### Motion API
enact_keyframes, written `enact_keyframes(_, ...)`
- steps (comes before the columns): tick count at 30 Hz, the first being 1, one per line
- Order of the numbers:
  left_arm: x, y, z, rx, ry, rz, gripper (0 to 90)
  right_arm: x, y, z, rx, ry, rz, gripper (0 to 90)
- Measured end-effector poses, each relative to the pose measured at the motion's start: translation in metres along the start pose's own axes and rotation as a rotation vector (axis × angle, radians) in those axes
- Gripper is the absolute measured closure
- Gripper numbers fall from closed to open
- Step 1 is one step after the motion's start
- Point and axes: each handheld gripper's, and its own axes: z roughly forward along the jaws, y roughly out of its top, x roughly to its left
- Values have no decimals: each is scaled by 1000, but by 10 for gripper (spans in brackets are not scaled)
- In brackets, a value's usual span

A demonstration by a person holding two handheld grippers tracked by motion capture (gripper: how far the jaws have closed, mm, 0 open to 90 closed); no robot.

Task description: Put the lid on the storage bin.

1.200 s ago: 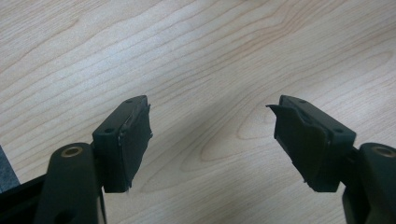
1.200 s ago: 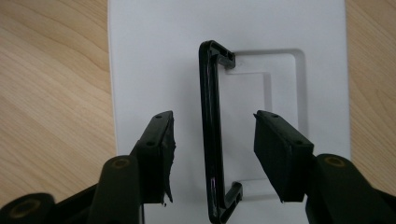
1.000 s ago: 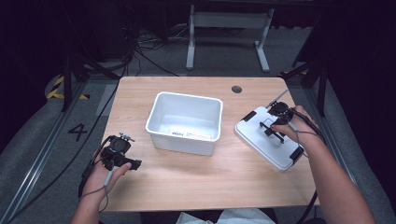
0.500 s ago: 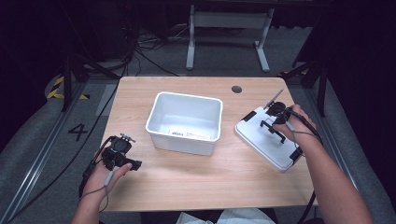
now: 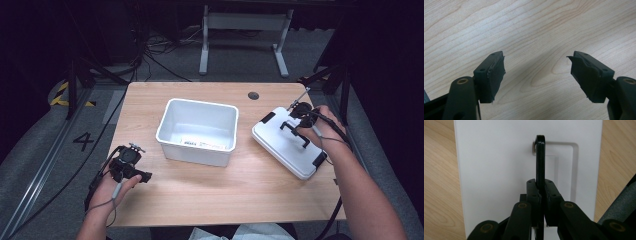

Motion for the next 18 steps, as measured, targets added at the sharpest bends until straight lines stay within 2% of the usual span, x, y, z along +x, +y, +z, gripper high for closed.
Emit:
enact_keyframes(13, 1, 0, 0, 3, 2, 9, 276, 1, 4, -43, -35, -25, -11, 849)
enact_keyframes(18, 1, 0, 1, 3, 2, 10, 276, 3, 5, -52, -47, -27, -19, 849)
